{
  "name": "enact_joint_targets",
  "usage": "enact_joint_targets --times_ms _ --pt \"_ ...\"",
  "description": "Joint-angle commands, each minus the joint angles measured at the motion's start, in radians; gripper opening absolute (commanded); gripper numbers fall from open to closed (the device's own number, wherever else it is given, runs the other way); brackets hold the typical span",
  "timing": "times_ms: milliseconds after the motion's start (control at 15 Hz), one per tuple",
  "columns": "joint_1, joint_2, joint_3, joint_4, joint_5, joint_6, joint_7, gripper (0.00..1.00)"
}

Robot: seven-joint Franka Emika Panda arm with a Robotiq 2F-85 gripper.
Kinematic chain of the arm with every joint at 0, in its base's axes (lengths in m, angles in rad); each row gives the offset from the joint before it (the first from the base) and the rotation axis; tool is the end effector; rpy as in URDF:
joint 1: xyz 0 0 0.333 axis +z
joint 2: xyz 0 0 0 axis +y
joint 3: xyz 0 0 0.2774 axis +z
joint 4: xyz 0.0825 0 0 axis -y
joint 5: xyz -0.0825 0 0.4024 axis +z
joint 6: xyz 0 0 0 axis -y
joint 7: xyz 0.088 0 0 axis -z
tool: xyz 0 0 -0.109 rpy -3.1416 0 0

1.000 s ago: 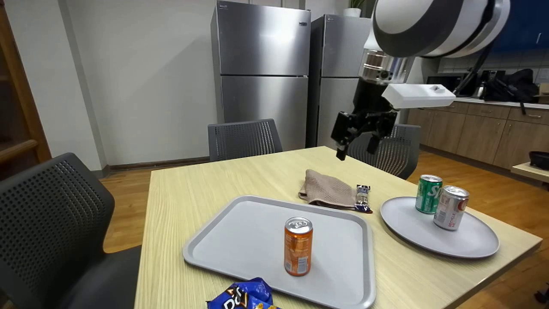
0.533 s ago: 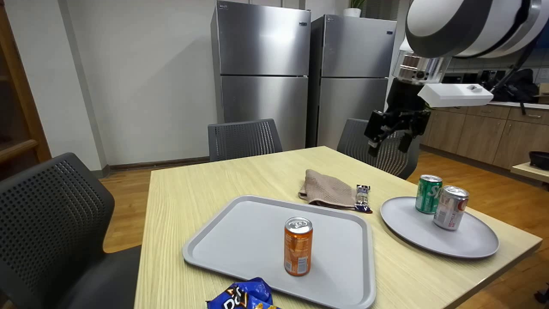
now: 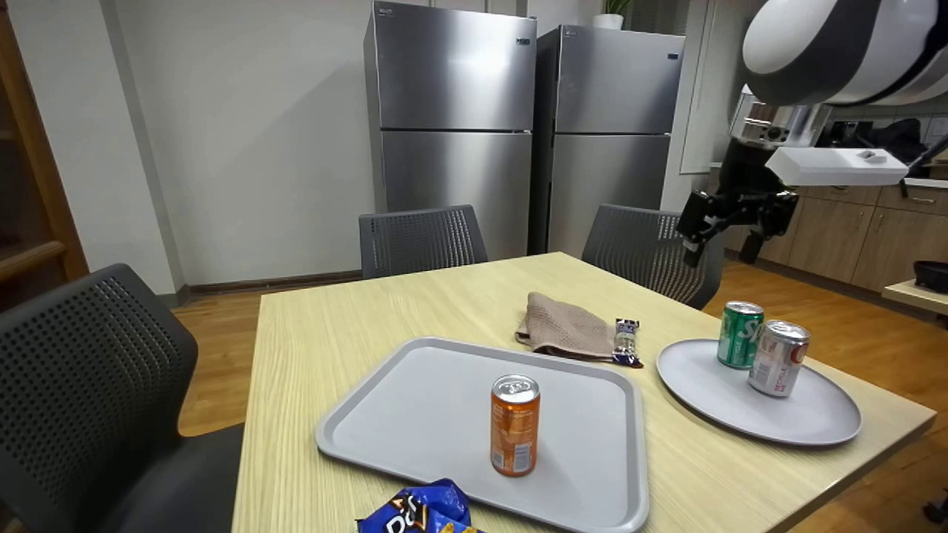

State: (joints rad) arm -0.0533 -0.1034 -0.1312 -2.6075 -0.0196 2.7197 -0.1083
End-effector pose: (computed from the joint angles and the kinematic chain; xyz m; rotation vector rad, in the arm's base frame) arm 0.4609 -0.0839 0.2551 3.0948 -0.0928 0.3311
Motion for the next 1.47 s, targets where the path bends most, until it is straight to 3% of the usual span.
enact_joint_targets --times_ms 0,533,1000,1400 --pt "-0.041 0.038 -0.017 0.045 0.016 -0.020 -0.003 1.00" --pt "-0.095 0.178 -0.048 0.166 -0.021 -0.027 0.058 1.00" --pt "-0.086 0.349 -0.068 0.317 -0.045 -0.055 0.159 1.00" --pt "-0.077 0.428 -0.100 0.412 -0.074 -0.150 0.223 1.00"
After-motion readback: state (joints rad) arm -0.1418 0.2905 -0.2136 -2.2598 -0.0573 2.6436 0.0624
